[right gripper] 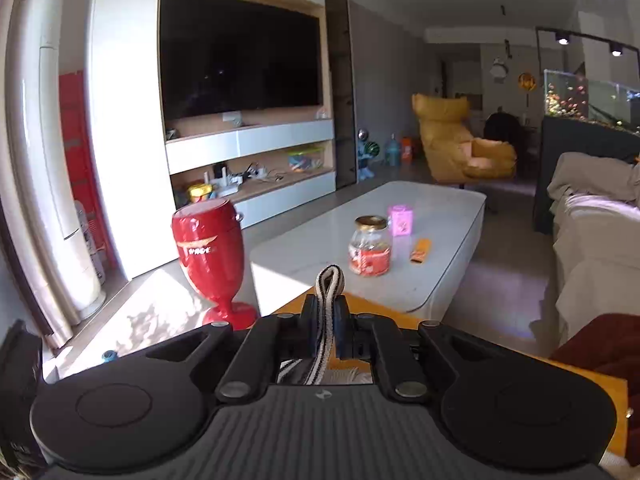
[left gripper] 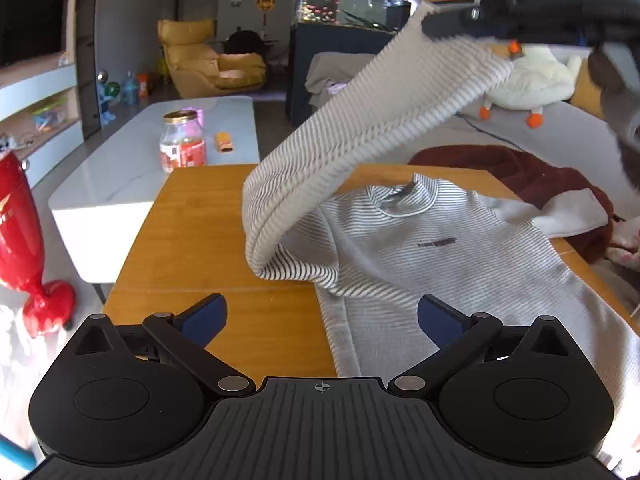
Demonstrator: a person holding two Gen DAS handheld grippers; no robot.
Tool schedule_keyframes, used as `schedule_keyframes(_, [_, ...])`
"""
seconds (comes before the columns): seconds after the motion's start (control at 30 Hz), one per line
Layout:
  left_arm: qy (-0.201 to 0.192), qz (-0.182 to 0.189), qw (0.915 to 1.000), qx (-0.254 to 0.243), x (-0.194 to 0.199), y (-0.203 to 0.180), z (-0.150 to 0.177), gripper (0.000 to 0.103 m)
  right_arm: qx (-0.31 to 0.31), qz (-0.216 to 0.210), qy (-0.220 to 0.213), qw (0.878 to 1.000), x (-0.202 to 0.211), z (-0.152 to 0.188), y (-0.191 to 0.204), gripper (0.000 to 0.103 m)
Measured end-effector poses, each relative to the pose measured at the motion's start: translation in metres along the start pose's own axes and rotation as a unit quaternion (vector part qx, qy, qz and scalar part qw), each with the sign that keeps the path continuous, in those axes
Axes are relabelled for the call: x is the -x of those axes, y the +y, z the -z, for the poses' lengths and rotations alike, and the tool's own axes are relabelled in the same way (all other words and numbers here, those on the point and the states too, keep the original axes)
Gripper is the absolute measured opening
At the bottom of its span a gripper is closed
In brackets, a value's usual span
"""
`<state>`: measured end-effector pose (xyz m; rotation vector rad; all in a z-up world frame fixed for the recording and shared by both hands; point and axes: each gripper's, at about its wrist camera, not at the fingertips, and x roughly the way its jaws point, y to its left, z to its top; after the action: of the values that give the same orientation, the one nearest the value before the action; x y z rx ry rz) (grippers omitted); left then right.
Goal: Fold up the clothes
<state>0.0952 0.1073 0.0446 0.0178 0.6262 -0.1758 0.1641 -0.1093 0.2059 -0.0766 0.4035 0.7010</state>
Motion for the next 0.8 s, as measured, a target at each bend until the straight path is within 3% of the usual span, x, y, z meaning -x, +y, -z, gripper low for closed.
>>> schedule_keyframes(0.13, [0.023,-0.049,0.9984,-0.017,-0.051,-0.013,-0.012,0.103,-0.008,0.047,-0.016,0.999,0.001,-0.021,-0.048,0.007])
schedule_keyframes(0.23, [0.034,-0.096,0.9945,-0.022,-0.069,-0.008,-0.014,0.103,-0.027,0.078,-0.006,0.997,0.000,-0.013,-0.080,0.007])
schedule_keyframes(0.33, [0.039,-0.114,0.9927,-0.009,-0.068,0.006,-0.013,0.103,-0.071,0.097,0.025,0.992,-0.009,0.016,-0.110,0.007])
schedule_keyframes(0.5, [0.042,-0.103,0.9938,0.000,-0.048,0.016,-0.002,0.103,-0.156,0.114,0.096,0.977,-0.043,0.090,-0.142,0.008])
schedule_keyframes(0.63, [0.030,-0.063,0.9975,0.007,-0.024,0.016,-0.003,0.103,-0.168,0.128,0.135,0.968,-0.068,0.129,-0.151,0.008])
schedule_keyframes(0.8, [-0.021,0.059,0.9976,0.030,0.001,0.004,-0.022,0.103,-0.182,0.139,0.159,0.960,-0.069,0.150,-0.162,0.009])
